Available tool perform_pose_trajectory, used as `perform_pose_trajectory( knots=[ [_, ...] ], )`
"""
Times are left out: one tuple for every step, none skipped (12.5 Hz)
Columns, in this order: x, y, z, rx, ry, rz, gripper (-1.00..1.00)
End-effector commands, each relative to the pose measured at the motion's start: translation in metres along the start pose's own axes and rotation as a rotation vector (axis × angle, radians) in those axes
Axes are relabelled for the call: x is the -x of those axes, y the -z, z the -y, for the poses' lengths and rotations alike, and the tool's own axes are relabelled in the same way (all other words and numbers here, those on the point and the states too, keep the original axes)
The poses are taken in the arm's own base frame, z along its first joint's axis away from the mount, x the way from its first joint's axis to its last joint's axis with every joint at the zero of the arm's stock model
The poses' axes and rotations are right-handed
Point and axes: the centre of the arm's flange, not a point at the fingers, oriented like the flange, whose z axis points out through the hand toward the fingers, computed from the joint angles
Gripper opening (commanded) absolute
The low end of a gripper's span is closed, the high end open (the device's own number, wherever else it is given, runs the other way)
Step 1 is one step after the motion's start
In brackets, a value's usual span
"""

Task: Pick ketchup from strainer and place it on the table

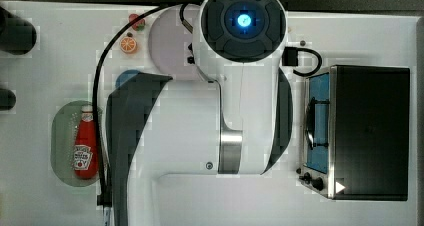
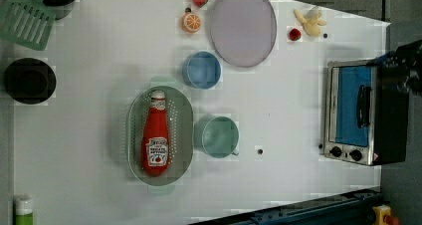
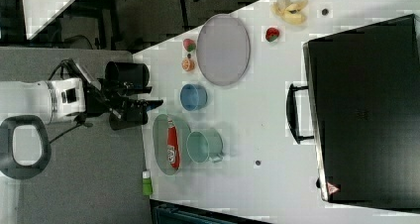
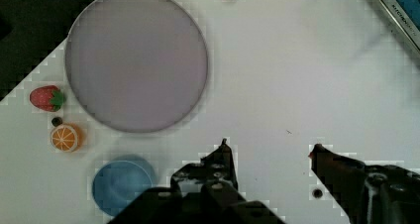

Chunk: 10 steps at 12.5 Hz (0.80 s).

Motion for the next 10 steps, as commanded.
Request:
perform_pose_trajectory(
  knots=[
    [0.048, 0.075, -0.067, 0.008, -0.131, 0.014, 0.58],
    [0.051, 0.073, -0.062, 0.011, -0.119, 0.015, 0.79],
    [0.057, 0.070, -0.053, 0.018, -0.100, 0.018, 0.99],
    [0.066, 0.066, -0.040, 0.025, -0.071, 0.021, 1.00],
    [0.078, 0.061, -0.025, 0.036, -0.034, 0.023, 1.00],
    [0.093, 0.056, -0.007, 0.045, 0.010, 0.024, 1.00],
    [0.111, 0.051, 0.012, 0.052, 0.059, 0.021, 1.00],
    [0.131, 0.046, 0.031, 0.057, 0.111, 0.016, 1.00],
    [0.153, 0.041, 0.050, 0.063, 0.167, 0.013, 1.00],
    [0.177, 0.036, 0.069, 0.067, 0.224, 0.008, 1.00]
  ],
)
